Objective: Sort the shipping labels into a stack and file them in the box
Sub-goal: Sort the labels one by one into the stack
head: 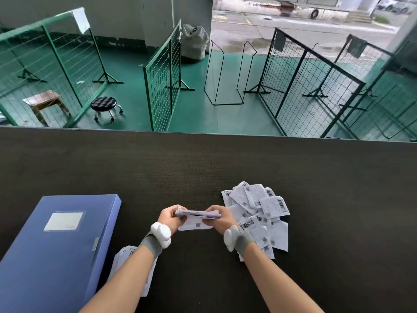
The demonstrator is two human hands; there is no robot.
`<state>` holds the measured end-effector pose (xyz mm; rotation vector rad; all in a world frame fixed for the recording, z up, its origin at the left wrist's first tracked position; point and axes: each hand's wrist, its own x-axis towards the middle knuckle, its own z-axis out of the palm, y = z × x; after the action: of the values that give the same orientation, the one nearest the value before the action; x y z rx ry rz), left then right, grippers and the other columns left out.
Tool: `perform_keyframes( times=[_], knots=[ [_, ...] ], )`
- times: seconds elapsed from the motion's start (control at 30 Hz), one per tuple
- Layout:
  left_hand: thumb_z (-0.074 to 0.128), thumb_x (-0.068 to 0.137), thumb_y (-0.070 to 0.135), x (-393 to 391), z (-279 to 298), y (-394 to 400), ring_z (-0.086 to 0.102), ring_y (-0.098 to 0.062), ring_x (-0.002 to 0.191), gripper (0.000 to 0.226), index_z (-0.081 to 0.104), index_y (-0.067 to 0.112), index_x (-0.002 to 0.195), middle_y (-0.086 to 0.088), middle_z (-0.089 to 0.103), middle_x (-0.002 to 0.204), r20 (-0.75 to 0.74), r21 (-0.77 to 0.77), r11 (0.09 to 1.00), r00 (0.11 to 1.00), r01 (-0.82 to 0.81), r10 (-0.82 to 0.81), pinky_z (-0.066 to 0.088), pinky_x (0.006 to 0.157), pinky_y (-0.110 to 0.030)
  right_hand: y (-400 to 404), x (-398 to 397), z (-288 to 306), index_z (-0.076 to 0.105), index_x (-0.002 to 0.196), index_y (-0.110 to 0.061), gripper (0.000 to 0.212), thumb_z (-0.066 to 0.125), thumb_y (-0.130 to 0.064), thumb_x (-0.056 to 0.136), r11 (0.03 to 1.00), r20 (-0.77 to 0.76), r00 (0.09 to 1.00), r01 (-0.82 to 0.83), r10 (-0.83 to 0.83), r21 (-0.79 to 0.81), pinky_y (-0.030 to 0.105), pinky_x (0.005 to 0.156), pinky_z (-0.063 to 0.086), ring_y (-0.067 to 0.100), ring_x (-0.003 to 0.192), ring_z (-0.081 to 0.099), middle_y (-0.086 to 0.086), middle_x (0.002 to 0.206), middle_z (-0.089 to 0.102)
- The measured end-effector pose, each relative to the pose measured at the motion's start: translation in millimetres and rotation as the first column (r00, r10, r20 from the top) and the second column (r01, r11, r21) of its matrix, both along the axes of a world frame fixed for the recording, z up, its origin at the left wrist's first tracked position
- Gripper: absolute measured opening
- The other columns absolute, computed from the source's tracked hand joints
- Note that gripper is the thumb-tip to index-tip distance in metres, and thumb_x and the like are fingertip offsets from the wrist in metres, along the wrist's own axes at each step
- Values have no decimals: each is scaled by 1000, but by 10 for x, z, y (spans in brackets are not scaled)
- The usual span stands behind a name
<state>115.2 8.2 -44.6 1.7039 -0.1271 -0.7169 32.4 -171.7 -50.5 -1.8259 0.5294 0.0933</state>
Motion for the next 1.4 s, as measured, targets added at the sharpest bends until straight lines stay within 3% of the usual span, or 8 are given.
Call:
perform_keyframes(
  times=[0.27, 0.5, 0.63, 0.8, 0.93, 1.1, 1.3, 1.4],
  knots=[
    [56, 77, -13, -78, -170, -81, 61, -14, 83, 32, 65, 12, 95, -3, 66, 88, 38, 224, 973, 998, 45, -55, 47, 67, -16, 14, -90, -100, 63, 93, -15, 27, 75, -2, 72, 998, -33, 999, -22, 20, -65, 13, 60, 46, 3, 70, 58, -3, 82, 63],
    [47, 75, -17, -73, -152, -107, 63, -21, 81, 36, 66, 12, 86, -13, 67, 86, 63, 211, 977, 998, 0, -14, 52, 73, -32, 65, -84, -83, 62, 78, -11, 21, 61, 8, 71, 995, -8, 995, 103, -103, 1, 12, 53, 44, 2, 61, 55, -1, 69, 57],
    [51, 78, -14, -88, -163, -111, 62, -14, 80, 38, 62, 18, 95, -2, 65, 83, 25, 234, 970, 997, 69, -77, 50, 68, -21, 103, -110, -138, 61, 95, -6, 29, 60, 7, 70, 989, -33, 989, 146, -145, 24, 10, 56, 47, 10, 76, 61, 3, 83, 62],
    [54, 88, 3, -124, -210, -147, 67, -17, 91, 23, 65, 22, 92, -3, 70, 93, -7, 230, 968, 995, 100, -101, 56, 80, -33, 126, -131, -127, 63, 104, -16, 33, 59, 5, 79, 975, -60, 982, 188, -182, 119, 9, 58, 49, 9, 90, 65, -4, 94, 66],
    [53, 87, 5, -55, -184, -87, 67, -21, 92, 21, 67, 20, 90, -5, 70, 94, -15, 288, 957, 999, 38, -35, 56, 85, -42, 176, -47, -38, 62, 113, -17, 32, 63, -3, 84, 970, -142, 984, 138, -111, 200, 13, 60, 52, 2, 85, 65, -7, 95, 67],
    [51, 83, 1, 14, -66, 299, 64, -20, 82, 28, 60, 25, 71, 2, 66, 80, 22, 395, 918, 998, 40, -52, 52, 77, -31, 452, 61, -43, 62, 120, -15, 34, 65, -12, 87, 967, -251, 968, 50, 15, 251, 29, 75, 59, 15, 94, 70, 1, 109, 70],
    [62, 80, 14, 53, -130, 1064, 66, -20, 90, 12, 67, 15, 91, -1, 69, 91, 6, 571, 820, 998, 52, -67, 51, 76, -28, 1092, 48, -47, 67, 112, -5, 30, 65, -8, 83, 951, -283, 953, -18, 110, 309, 24, 61, 56, 14, 85, 74, 6, 101, 74],
    [64, 79, 16, 4, -158, 1372, 63, -19, 84, 3, 62, 18, 80, 1, 65, 83, 24, 631, 775, 997, 43, -75, 45, 70, -26, 1401, 45, -63, 66, 115, -4, 32, 65, -4, 83, 947, -334, 933, -24, 137, 320, 26, 62, 57, 15, 85, 74, 5, 98, 75]
  ],
)
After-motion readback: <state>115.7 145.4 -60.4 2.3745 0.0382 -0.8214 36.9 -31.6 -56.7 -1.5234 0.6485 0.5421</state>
